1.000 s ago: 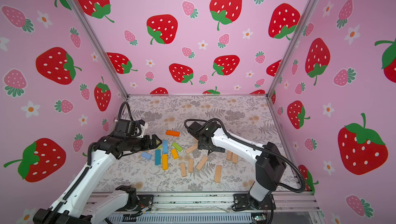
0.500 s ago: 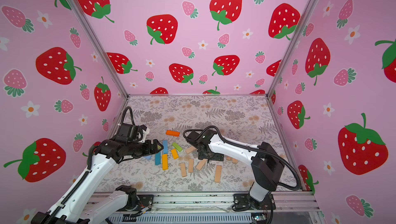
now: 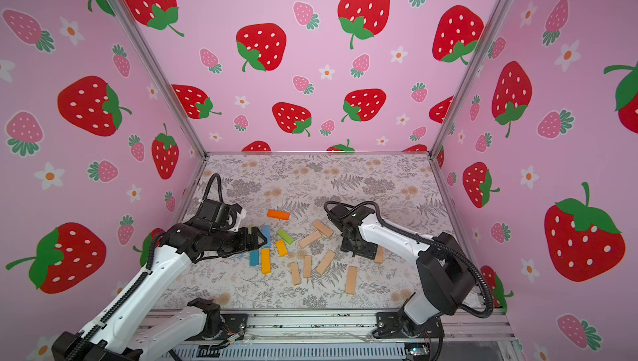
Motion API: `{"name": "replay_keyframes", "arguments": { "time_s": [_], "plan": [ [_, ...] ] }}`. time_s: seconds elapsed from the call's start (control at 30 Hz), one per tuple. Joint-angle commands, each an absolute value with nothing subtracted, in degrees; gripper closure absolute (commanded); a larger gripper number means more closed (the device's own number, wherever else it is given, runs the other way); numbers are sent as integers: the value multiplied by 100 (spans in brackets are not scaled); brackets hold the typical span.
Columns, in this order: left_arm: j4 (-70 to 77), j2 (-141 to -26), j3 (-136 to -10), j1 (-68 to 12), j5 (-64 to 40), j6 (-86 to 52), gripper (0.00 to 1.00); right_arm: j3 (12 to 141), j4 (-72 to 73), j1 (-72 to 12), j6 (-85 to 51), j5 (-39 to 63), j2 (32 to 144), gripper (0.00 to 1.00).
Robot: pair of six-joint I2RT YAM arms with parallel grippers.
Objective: Assemble a giraffe with building blocks
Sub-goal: Pick up the building block from the center of the board.
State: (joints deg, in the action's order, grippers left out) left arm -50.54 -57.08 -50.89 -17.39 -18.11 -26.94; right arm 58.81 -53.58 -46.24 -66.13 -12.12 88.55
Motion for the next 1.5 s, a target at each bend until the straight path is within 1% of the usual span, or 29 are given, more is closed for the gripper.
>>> {"name": "replay_keyframes", "arguments": {
  "time_s": [0.0, 0.2, 0.57, 0.8, 1.0, 1.03, 1.27, 1.37, 1.47],
  "plan": [
    [-5098, -5737, -5089, -1797, -1714, -2760, 5, 5726, -5227, -4387, -6462, -1164, 8908, 28],
    [-5071, -5811, -5098, -1825, -1705, -2764, 7, 5555, -4991, -4066, -6237, -1104, 9030, 31],
    [-5071, -5908, -5185, -1890, -1731, -2764, 10, 5520, -4598, -3786, -5977, -968, 9419, 42],
    [-5015, -6002, -5229, -2033, -1739, -2788, 12, 5365, -4530, -3561, -5851, -878, 9496, 46],
    [-4881, -6130, -5273, -2237, -1767, -2852, 13, 5293, -4289, -3461, -5698, -748, 9597, 47],
    [-4862, -6157, -5289, -2286, -1774, -2865, 13, 5283, -4276, -3441, -5675, -723, 9606, 52],
    [-4773, -6284, -5368, -2460, -1741, -2892, 14, 5418, -4453, -3356, -5338, -689, 9478, 72],
    [-4733, -6317, -5409, -2476, -1744, -2898, 14, 5734, -4764, -3331, -5230, -663, 9333, 73],
    [-4680, -6371, -5487, -2479, -1773, -2883, 13, 6379, -5067, -3331, -5380, -618, 9288, 72]
  ]
}}
